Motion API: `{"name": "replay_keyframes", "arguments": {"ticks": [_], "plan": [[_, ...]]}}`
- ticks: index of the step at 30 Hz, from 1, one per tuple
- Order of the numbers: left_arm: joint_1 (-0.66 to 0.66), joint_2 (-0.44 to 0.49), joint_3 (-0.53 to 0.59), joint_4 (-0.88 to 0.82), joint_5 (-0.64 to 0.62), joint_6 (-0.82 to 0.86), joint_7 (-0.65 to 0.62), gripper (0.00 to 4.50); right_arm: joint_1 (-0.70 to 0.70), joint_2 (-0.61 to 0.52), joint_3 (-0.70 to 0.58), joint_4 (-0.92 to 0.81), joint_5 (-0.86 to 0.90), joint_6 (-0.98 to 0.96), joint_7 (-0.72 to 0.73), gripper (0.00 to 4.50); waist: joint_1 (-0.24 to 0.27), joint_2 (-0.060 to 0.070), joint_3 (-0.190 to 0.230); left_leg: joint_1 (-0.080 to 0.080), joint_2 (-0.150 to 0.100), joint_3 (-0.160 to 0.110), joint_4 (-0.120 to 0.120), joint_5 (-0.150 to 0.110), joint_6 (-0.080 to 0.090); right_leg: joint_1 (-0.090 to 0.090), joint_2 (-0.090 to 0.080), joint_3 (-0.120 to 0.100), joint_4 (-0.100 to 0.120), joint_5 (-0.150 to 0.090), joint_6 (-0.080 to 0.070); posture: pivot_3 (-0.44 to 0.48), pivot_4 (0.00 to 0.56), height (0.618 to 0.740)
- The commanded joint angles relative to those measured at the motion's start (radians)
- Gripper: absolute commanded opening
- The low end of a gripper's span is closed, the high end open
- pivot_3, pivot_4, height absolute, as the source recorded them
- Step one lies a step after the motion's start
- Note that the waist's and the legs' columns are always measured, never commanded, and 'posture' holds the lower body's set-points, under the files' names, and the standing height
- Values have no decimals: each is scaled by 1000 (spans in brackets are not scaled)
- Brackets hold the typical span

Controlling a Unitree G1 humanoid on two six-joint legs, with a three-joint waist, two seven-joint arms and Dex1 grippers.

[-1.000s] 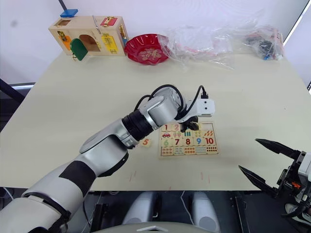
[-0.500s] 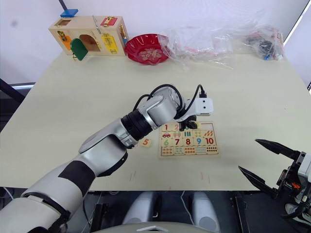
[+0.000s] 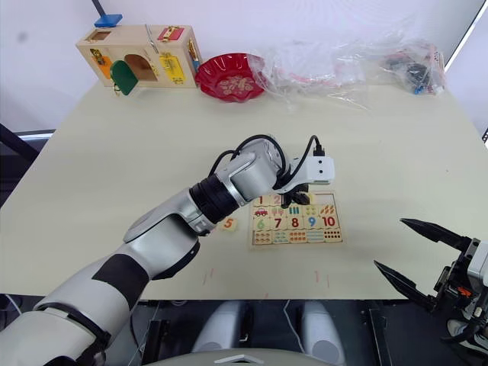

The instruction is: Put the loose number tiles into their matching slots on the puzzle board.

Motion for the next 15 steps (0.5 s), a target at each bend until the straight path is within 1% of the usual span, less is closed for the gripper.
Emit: {"name": "replay_keyframes", "arguments": {"ticks": [1,15], "plan": [[1,-7,4,-29,6,-2,-1,945,4,5,-16,-31,11,-15,-8,4500,0,0,0,0,0,0,0,0,0,0,0,0,0,0,0,0,150,740],[-1,-12,6,-33,-1,18,-6,945,7,9,-10,-33,8,-15,-7,4500,0,0,0,0,0,0,0,0,0,0,0,0,0,0,0,0,150,740]]}}
